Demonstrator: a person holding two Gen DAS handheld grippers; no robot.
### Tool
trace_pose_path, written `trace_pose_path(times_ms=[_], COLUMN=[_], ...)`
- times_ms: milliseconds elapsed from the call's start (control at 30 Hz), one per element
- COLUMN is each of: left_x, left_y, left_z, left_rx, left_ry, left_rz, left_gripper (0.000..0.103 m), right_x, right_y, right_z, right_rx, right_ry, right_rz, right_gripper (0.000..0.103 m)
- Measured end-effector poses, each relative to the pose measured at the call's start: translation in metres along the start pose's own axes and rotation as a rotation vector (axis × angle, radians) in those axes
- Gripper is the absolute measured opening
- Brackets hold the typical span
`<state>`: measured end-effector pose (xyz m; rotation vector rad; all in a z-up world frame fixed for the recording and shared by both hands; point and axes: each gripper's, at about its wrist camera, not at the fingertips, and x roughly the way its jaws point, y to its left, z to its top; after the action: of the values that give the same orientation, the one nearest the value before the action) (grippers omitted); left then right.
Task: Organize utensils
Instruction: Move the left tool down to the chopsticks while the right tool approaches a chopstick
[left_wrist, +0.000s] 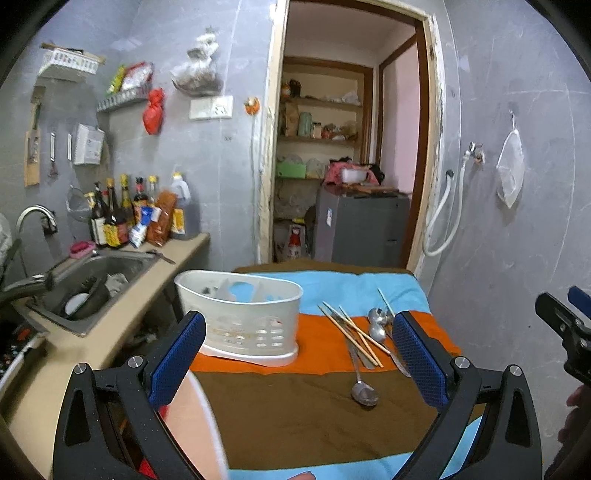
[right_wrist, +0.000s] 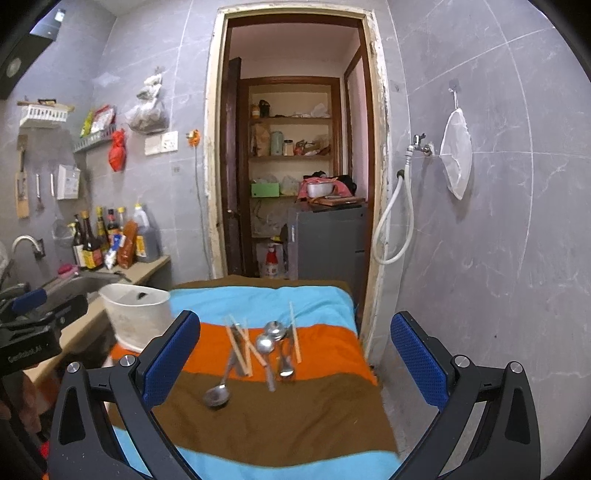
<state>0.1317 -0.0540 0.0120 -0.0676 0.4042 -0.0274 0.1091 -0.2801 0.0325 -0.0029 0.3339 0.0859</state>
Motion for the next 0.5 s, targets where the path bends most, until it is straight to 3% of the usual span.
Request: trace_pose_path(times_ms=[500], left_x=[0.149], left_y=[-0.046], left_z=[-0.022], left_rx=[0.057], left_ry=[0.182], left_rz=[-0.008], left_gripper=[0.096], right_x=[0.16], right_y=[-0.054], right_z=[-0.015], right_rx=[-0.062], right_ry=[0.183], right_rz=[0.098], right_gripper=[0.103])
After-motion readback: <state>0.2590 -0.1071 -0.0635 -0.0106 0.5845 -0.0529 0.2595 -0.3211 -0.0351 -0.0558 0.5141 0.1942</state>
